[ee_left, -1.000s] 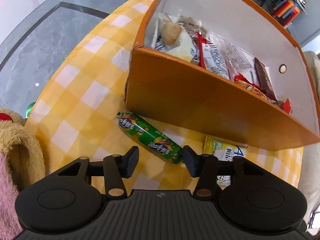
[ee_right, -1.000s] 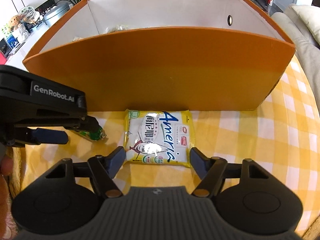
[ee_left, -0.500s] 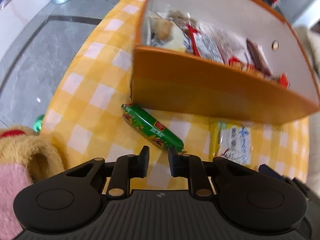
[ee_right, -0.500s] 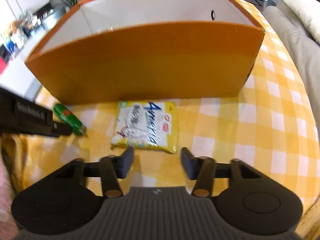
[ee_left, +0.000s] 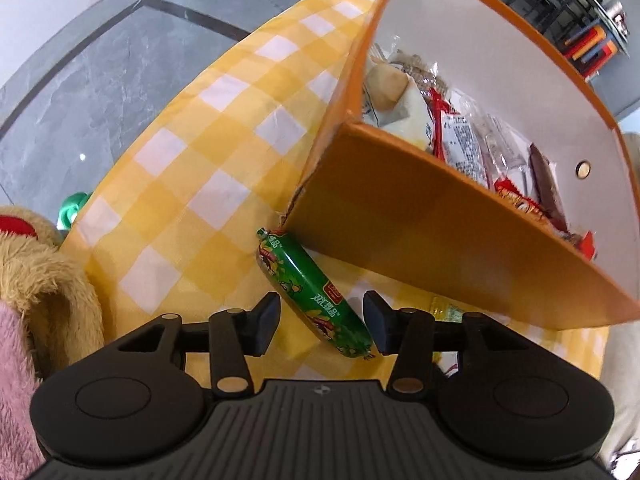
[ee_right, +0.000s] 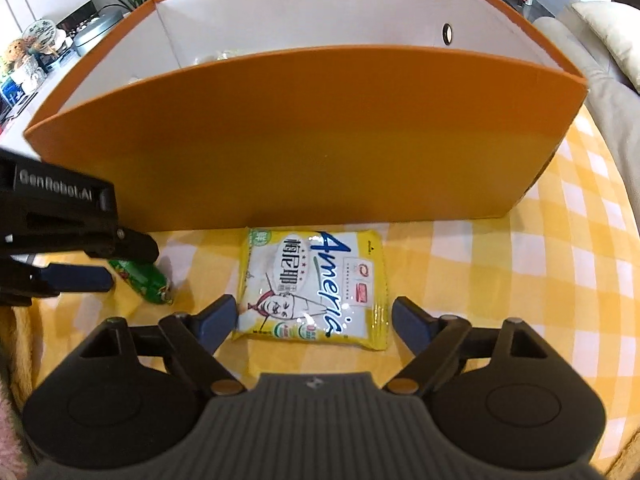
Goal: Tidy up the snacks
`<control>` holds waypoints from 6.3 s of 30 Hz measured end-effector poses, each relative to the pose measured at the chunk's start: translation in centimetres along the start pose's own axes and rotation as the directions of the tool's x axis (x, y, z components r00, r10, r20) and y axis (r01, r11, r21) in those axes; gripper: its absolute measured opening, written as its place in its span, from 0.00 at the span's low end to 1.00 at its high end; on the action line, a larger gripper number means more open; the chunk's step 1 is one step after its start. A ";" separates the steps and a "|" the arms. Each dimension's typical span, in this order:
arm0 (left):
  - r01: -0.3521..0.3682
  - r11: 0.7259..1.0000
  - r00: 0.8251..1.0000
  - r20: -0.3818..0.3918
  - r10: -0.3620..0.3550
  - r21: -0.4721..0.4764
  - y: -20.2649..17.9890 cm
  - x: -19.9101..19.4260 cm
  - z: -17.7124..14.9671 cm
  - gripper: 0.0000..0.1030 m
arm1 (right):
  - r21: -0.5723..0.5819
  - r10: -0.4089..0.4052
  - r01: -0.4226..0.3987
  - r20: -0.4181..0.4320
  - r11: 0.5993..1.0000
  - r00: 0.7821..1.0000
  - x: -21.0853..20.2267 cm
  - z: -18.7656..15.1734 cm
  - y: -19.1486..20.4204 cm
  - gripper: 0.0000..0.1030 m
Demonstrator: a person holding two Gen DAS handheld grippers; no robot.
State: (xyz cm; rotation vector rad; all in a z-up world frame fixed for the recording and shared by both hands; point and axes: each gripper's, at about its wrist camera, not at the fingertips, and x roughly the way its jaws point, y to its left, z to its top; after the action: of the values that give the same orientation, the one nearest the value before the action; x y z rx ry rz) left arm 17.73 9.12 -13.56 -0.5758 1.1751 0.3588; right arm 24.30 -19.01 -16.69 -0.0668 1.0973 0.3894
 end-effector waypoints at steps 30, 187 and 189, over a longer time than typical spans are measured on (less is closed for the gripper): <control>0.066 0.885 0.994 -0.104 -0.020 0.460 -4.1 -0.1 -4.0 0.47 | -0.127 -0.031 0.031 0.002 0.991 1.000 -3.4 -3.8 -0.1 0.69; -0.266 0.819 0.751 0.642 -0.154 0.508 -5.7 -18.4 -5.2 0.92 | -0.048 -0.013 0.045 0.532 0.998 0.846 -24.8 0.6 0.0 0.96; -0.266 0.817 0.764 0.629 -0.145 0.512 -5.6 -17.7 -5.5 0.92 | -0.041 -0.014 0.041 0.516 0.998 0.857 -23.9 0.2 -0.2 0.96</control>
State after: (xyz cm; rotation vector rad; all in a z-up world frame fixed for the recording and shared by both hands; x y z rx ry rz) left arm 10.40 1.93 2.84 0.1473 0.5619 0.2071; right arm 15.06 -25.67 4.30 -0.0201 0.5519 0.3801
